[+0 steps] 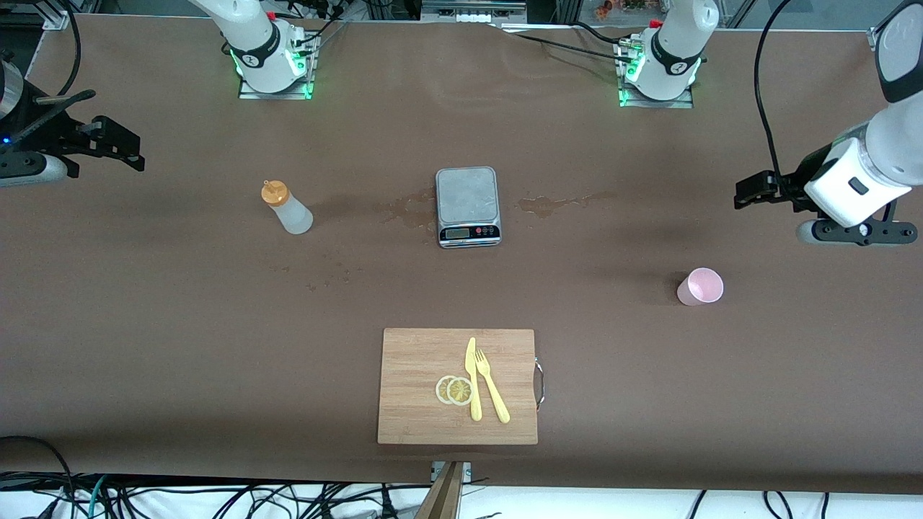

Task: Add sauce to pink cup with both arms
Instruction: 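Lower the left gripper onto the pink cup and grasp it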

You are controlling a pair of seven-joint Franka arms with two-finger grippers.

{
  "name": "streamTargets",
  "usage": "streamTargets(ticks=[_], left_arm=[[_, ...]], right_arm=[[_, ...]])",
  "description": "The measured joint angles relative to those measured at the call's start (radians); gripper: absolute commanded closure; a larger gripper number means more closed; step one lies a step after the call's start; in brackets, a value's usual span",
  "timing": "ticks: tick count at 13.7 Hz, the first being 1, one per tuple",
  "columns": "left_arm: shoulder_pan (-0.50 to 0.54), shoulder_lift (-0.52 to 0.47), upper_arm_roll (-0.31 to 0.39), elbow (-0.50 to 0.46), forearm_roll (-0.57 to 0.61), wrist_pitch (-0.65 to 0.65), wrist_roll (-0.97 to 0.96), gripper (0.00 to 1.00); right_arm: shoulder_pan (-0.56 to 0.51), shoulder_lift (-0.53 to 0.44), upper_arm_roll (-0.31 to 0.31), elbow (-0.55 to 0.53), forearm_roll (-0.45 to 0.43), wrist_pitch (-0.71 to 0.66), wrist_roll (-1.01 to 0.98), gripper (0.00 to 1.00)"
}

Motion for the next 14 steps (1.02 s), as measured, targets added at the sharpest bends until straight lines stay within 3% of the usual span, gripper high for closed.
streamTargets(ticks=[9,14], left_arm=[[0.080,0.058,0.022,-0.230,0.000,0.281,0.207,0.00],[0.085,0.169,0.039,-0.254,0.000,0.411,0.218,0.00]], right_arm=[[-0.005,0.001,-0.007,0.000,0.000,-0.001,0.000,0.00],[-0.005,0.002,-0.008,0.000,0.000,-0.001,0.000,0.00]])
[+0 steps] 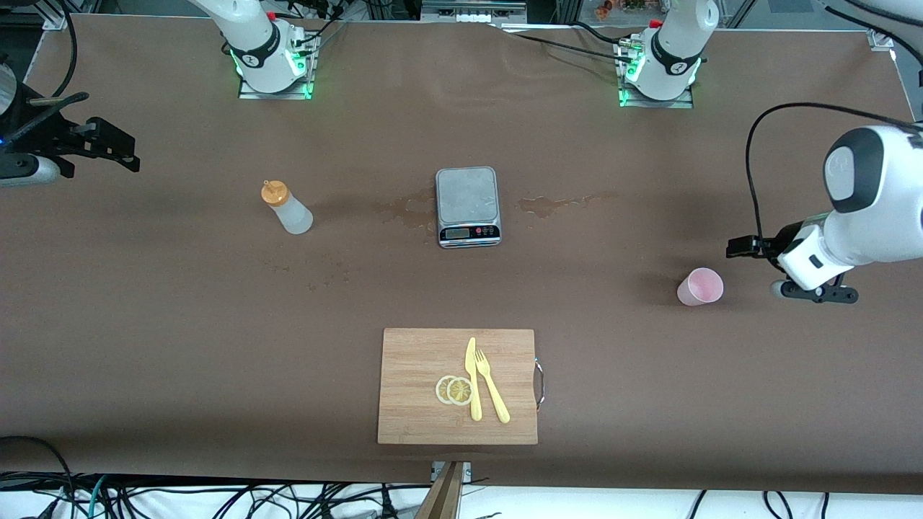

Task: Add sauce to pink cup with both arms
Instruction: 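Lower the left gripper onto the pink cup and grasp it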

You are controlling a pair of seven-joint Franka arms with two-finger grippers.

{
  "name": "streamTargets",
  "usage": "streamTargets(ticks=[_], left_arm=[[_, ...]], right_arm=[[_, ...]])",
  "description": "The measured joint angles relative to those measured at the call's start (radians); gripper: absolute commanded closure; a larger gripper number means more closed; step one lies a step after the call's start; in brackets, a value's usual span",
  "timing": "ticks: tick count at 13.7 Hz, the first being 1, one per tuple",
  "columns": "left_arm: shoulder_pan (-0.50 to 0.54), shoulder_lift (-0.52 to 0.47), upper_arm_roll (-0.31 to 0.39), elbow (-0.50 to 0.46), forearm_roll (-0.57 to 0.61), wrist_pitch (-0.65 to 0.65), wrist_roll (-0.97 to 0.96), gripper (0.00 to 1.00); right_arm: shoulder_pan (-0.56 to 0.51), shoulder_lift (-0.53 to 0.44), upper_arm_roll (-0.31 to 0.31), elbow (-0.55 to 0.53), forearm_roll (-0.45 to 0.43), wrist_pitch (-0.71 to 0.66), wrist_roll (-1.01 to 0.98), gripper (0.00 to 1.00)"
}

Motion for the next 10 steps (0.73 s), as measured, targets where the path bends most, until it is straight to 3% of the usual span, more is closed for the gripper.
streamTargets(ticks=[3,10], left_arm=[[0.003,0.054,0.020,-0.037,0.000,0.124,0.000,0.00],[0.006,0.123,0.036,-0.045,0.000,0.243,0.001,0.00]], right_arm=[[0.000,0.000,0.000,0.000,0.000,0.000,0.000,0.00],[0.002,0.000,0.003,0.000,0.000,0.000,0.000,0.00]])
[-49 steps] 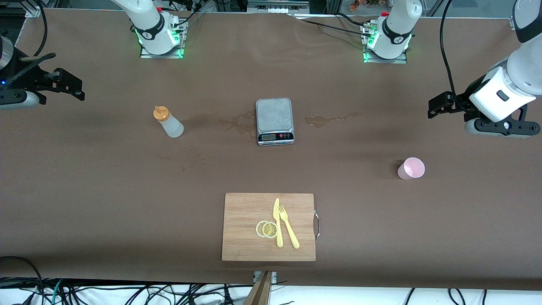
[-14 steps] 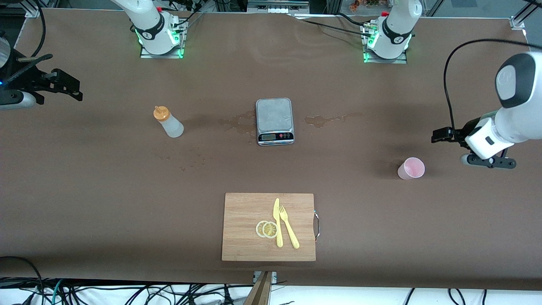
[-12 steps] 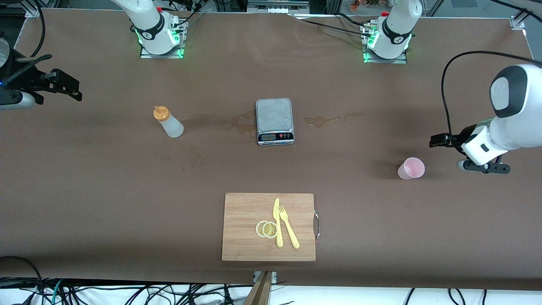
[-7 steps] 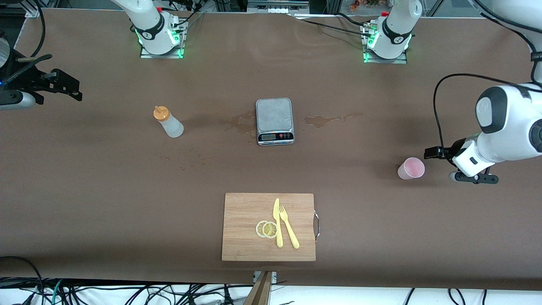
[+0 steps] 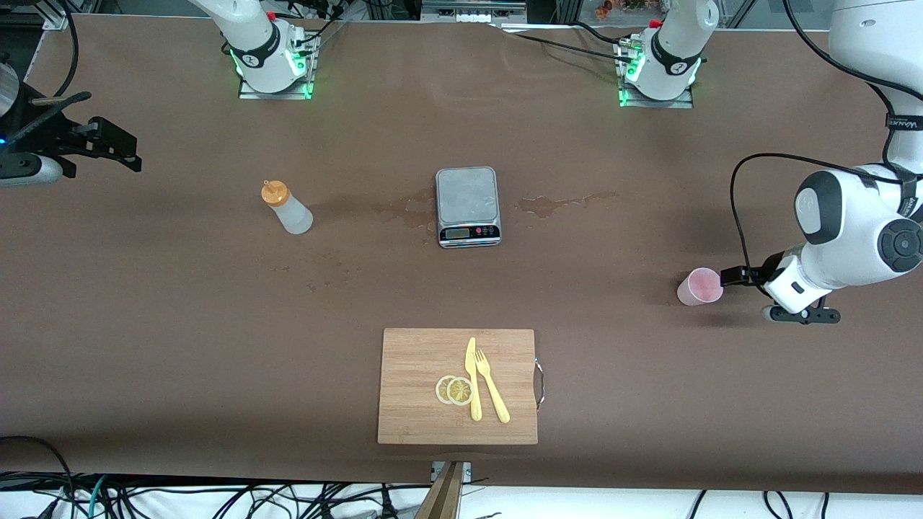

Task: Add sauce to pink cup with both arms
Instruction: 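Lower the left gripper onto the pink cup and grasp it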

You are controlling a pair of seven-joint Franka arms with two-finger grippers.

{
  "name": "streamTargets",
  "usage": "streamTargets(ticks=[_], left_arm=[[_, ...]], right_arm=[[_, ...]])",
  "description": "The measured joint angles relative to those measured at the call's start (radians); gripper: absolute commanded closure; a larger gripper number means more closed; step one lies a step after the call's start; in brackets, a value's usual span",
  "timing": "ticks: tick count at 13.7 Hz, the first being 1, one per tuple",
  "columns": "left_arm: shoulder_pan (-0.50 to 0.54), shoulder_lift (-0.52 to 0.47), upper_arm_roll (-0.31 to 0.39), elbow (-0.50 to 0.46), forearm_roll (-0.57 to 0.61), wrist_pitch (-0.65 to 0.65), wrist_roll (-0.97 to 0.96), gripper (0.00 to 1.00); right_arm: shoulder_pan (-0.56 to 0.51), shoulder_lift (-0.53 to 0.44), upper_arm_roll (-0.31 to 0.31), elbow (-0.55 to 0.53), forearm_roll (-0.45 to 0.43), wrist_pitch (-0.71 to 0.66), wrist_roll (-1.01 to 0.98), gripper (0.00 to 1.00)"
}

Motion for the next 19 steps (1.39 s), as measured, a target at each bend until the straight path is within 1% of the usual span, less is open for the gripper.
streamTargets(ticks=[5,6,7,8,12,14,19], left_arm=[[-0.004,0.044,-0.001,-0.001,0.000,0.069,0.000,0.00],[-0.006,0.051,-0.001,-0.001,0.000,0.076,0.000,0.01],[-0.009,0.055,-0.001,-0.001,0.000,0.078,0.000,0.05],[-0.010,0.058,-0.002,-0.001,0.000,0.079,0.000,0.13],[-0.016,0.062,-0.003,-0.001,0.000,0.077,0.000,0.80],[-0.017,0.062,-0.003,-0.002,0.000,0.072,0.001,0.99],[-0.017,0.061,-0.003,-0.004,0.000,0.049,0.000,1.00]], right_arm=[[0.000,0.000,0.000,0.000,0.000,0.000,0.000,0.00],[0.000,0.000,0.000,0.000,0.000,0.000,0.000,0.00],[0.000,0.000,0.000,0.000,0.000,0.000,0.000,0.00],[0.000,0.000,0.000,0.000,0.000,0.000,0.000,0.00],[0.000,0.000,0.000,0.000,0.000,0.000,0.000,0.00],[0.000,0.000,0.000,0.000,0.001,-0.001,0.000,0.00],[0.000,0.000,0.000,0.000,0.004,-0.003,0.000,0.00]])
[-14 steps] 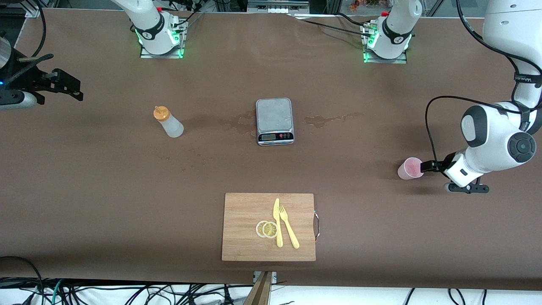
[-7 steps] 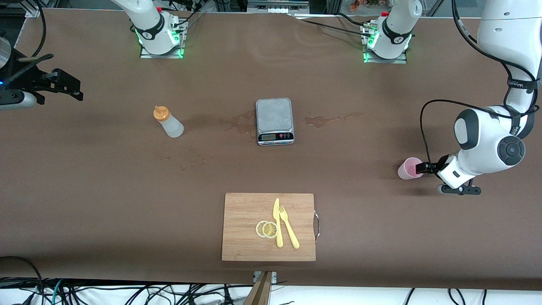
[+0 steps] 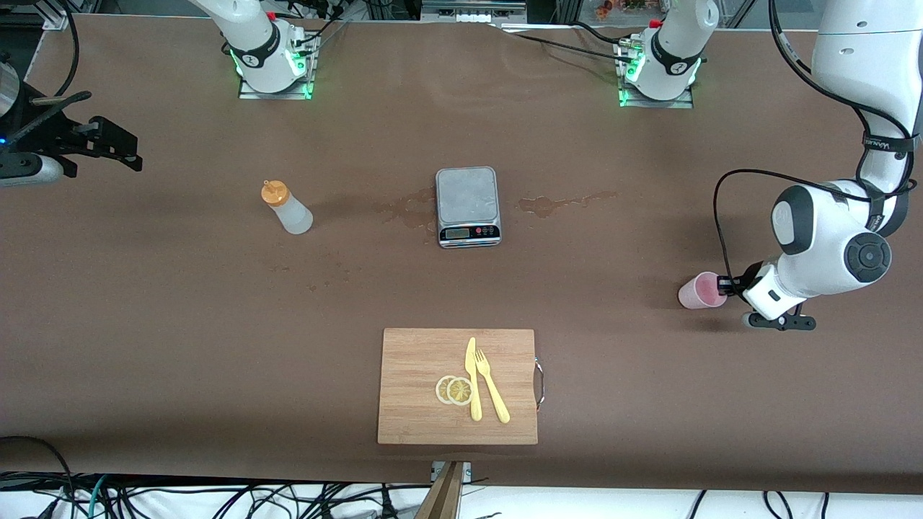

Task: Add sauce to pink cup with both arms
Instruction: 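Lower the left gripper onto the pink cup and grasp it, then carry the pink cup with the left gripper onto the scale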

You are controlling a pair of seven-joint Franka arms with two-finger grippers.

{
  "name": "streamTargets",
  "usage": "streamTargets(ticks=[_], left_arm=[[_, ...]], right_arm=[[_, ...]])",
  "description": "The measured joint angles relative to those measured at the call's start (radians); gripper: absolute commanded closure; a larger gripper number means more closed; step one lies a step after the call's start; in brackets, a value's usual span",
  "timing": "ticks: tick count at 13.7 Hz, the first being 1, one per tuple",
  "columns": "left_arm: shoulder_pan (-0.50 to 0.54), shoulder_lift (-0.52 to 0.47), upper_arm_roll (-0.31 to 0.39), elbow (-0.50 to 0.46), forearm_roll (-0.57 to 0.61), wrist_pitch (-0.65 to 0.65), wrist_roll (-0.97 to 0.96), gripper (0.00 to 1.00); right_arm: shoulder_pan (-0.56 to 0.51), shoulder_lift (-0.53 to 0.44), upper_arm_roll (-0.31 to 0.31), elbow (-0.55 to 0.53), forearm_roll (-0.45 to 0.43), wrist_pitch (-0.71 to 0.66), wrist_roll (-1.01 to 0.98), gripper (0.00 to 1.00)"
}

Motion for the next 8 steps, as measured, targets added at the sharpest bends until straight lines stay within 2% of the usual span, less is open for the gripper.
streamTargets(ticks=[4,8], left_arm=[[-0.022,-0.036,-0.020,0.019,-0.016,-0.077,-0.023,1.00],[-0.086,-0.108,-0.122,0.068,-0.030,-0.176,-0.141,1.00]], right_arm=[[0.001,0.000,0.001,0.000,0.000,0.000,0.000,0.00],[0.001,0.000,0.001,0.000,0.001,0.000,0.000,0.00]])
